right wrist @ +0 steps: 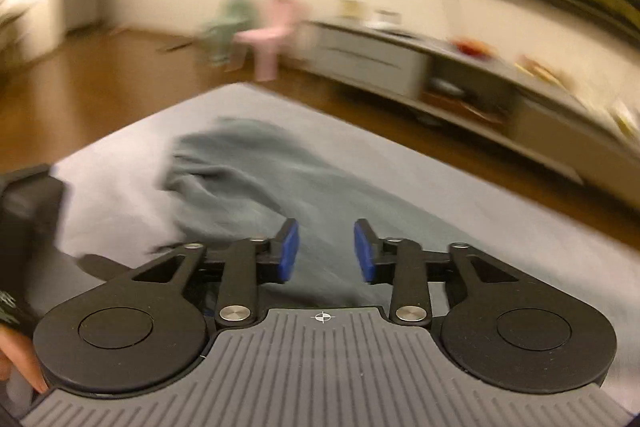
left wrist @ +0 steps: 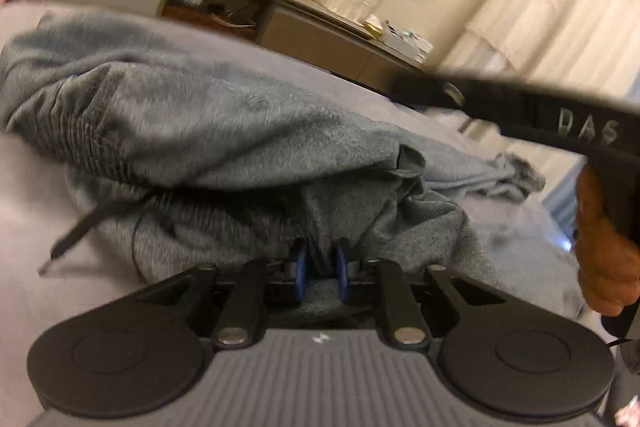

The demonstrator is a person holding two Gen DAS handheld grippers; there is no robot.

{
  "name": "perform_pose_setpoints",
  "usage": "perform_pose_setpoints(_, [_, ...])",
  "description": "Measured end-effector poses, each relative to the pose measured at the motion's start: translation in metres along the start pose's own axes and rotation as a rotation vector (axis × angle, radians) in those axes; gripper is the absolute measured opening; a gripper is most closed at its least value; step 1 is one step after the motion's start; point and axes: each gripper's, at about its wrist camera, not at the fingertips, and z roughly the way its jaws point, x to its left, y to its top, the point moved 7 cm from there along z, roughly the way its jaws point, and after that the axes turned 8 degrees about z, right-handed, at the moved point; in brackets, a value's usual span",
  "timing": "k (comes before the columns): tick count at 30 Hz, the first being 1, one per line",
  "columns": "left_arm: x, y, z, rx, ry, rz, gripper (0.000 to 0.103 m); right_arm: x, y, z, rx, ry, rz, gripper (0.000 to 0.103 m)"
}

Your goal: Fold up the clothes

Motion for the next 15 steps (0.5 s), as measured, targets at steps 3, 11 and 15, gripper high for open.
perform_pose_setpoints(3, [0.004, 0.001, -0.003, -0.005, 0.005, 0.008, 0.015, 0.035, -0.003, 0.046, 0.161, 0.049, -0.229, 0.047])
perform_pose_setpoints(11, [0.01, -0.002, -0.011, -0.02, -0.004, 0.037, 0.014, 0.011, 0.018, 0.079, 0.24, 0.072, -0.181, 0.001])
perform_pose_setpoints(15, [0.017, 0.019, -0.05, -0.174, -0.057, 0.004, 0.023, -0.043, 0.037, 0.053, 0.144, 0.247, 0.296, 0.0])
